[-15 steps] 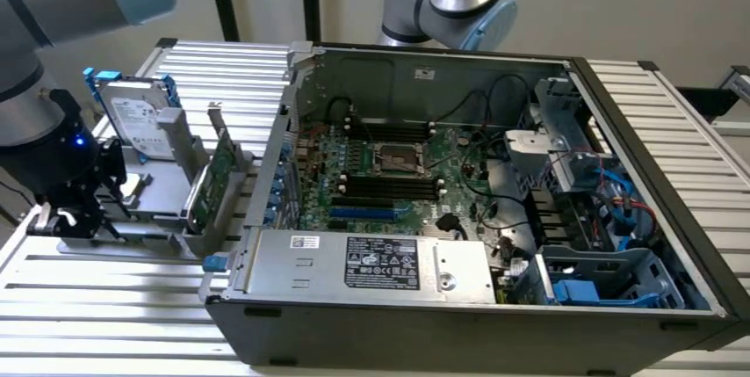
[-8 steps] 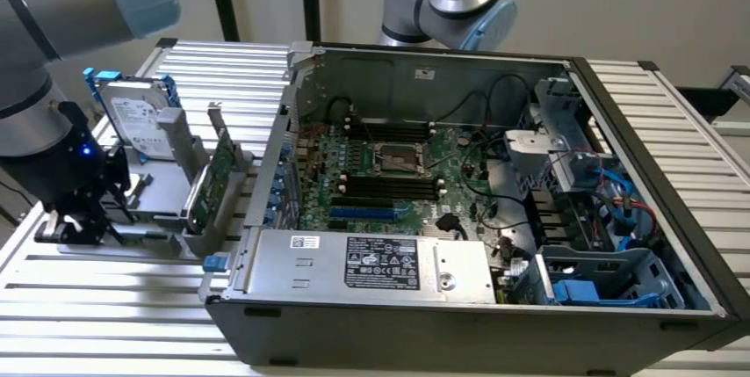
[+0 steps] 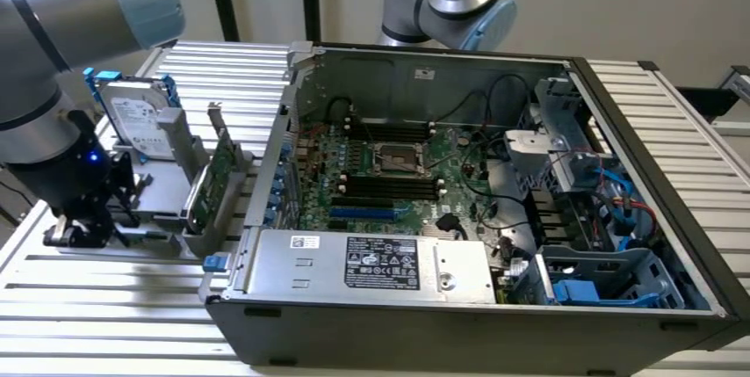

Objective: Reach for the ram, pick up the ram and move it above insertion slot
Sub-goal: 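Pick up the ram and move it above insertion slot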

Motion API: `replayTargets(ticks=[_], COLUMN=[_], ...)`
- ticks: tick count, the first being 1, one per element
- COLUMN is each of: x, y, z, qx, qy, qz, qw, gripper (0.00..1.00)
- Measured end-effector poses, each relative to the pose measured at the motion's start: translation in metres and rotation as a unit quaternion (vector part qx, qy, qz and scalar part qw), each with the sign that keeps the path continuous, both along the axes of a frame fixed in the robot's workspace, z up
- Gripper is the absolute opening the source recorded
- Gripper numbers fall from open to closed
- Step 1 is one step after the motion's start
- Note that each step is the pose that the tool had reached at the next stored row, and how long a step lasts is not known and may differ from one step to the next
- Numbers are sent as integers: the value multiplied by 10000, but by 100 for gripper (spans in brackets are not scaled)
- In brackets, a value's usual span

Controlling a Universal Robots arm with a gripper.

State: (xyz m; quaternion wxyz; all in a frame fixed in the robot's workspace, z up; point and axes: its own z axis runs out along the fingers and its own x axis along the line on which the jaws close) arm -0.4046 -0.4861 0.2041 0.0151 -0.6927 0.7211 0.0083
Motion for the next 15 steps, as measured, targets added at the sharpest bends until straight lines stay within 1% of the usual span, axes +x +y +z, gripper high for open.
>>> replayTargets(ticks=[3,5,15], x=[-5,-14,-43], y=[19,25,28], z=[-12,-14,-90], qx=[19,24,27], qy=[-1,1,0], qz=[0,1,1], qw=[10000,10000,10000], gripper=[36,36,36])
